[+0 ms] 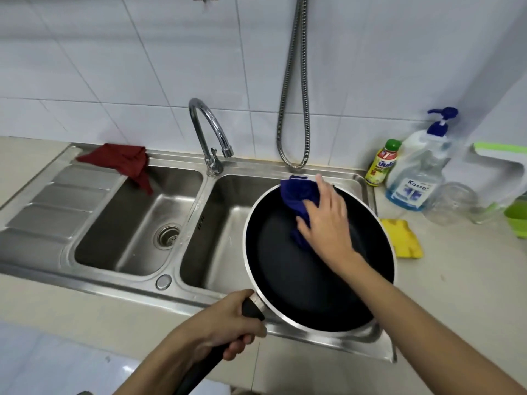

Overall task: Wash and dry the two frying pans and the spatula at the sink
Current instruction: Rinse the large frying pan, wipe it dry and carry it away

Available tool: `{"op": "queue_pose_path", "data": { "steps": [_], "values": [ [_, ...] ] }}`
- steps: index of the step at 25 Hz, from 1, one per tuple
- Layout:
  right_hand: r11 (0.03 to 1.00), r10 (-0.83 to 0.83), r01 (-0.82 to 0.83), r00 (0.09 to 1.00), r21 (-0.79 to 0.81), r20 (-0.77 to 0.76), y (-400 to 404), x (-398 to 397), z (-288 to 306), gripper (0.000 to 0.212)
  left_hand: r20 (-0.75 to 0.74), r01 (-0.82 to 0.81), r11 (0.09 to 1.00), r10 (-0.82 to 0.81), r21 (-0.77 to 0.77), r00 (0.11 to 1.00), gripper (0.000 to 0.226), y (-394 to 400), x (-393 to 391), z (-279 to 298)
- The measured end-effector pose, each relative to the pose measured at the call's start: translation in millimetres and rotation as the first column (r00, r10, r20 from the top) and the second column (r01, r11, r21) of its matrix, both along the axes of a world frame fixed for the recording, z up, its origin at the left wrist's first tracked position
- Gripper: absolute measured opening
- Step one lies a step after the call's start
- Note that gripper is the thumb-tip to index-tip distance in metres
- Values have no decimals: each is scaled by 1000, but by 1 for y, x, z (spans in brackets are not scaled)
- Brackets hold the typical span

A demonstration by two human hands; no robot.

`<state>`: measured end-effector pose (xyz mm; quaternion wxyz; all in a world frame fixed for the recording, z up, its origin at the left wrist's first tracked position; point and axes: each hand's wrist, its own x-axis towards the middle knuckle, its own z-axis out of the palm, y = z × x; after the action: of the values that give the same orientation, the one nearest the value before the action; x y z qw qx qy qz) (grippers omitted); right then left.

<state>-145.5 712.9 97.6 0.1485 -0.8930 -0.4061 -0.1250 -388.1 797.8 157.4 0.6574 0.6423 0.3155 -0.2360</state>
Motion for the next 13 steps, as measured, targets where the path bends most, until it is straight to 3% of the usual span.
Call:
{"op": "queue_pose_path", "data": {
  "steps": [3, 6, 7, 9, 10, 11, 13],
  "values": [
    [947, 41, -46, 999, -317, -24, -29, 34, -3, 47, 12, -68, 998, 68, -18, 998, 40, 10, 5, -2],
    [919, 45, -104, 986, -380, -160, -59, 19, -13, 64, 27, -101, 995, 101, -12, 995, 42, 23, 9, -4],
    [931, 48, -149, 954, -332, -295, -69, 5, -13, 76, 29, -109, 994, 109, -8, 994, 42, 27, 10, -4],
    [970, 144, -236, 757, -63, -637, -80, -27, -9, 95, 31, -111, 994, 111, 0, 993, 42, 30, 11, -4],
    [966, 227, -249, 668, 75, -708, -78, -41, -8, 93, 29, -108, 994, 108, 4, 994, 41, 30, 12, -5],
    [944, 321, -279, 643, 177, -695, -70, -53, -7, 84, 25, -107, 994, 107, 6, 994, 40, 30, 12, -5],
    [871, 488, -419, 677, 257, -550, -41, -68, -2, 66, 16, -90, 996, 90, -5, 996, 38, 24, 14, -6]
  ]
}}
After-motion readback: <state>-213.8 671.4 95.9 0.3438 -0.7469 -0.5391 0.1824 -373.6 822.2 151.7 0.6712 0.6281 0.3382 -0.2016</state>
